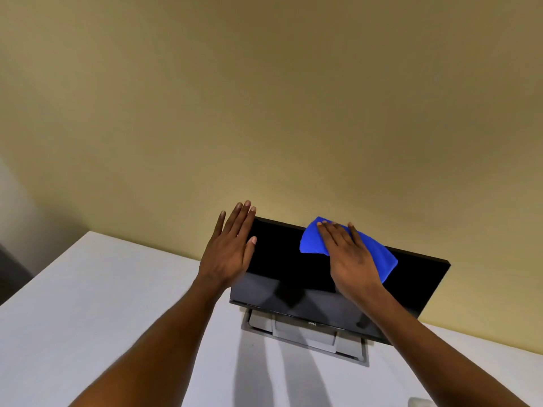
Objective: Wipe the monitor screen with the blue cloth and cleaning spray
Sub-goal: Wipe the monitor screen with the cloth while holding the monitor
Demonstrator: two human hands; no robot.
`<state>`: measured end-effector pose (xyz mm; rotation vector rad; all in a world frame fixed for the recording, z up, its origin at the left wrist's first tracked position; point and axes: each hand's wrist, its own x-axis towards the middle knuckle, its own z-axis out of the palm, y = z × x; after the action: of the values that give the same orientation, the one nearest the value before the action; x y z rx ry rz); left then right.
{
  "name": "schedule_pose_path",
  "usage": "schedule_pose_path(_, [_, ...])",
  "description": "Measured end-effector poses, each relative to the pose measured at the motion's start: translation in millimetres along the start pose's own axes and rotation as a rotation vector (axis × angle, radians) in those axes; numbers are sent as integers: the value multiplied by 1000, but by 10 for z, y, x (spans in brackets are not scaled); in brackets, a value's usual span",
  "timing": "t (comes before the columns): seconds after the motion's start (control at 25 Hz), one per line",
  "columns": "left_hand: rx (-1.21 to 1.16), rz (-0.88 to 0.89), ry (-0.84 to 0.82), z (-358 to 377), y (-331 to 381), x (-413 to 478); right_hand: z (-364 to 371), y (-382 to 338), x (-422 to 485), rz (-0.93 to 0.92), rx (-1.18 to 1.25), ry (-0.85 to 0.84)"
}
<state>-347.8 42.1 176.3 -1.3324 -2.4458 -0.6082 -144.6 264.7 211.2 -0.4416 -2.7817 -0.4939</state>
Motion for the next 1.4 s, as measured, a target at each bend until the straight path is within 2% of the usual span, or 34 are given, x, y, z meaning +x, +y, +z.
schedule_pose_path(0.28, [54, 64, -46, -18, -10, 217, -71, 568, -492, 359, 74, -30])
schedule_pose_path(0.44, [25, 96, -64, 40, -29, 220, -23, 264, -433, 532, 132, -36])
schedule_pose_path(0.64, [-68, 59, -2, 88, 3, 252, -33, -460, 27, 515, 202, -1])
schedule_pose_path(0.8, [-131, 116, 23, 103, -65, 287, -19, -1024, 345, 341, 192, 88])
schedule_pose_path(1.0, [-139, 200, -18, 57, -202, 344, 263, -817, 158, 142, 49, 78])
schedule_pose_path(1.08, [-94, 256, -60, 19, -266, 388, 393, -579, -28, 209, 34, 127])
schedule_pose_path(1.24, [-8, 277, -29, -16, -396, 402, 461, -216, -358, 498, 163, 254])
schedule_pose_path(1.4, [-20, 299, -37, 12, -472, 385, 429, -300, -212, 627, 225, 302])
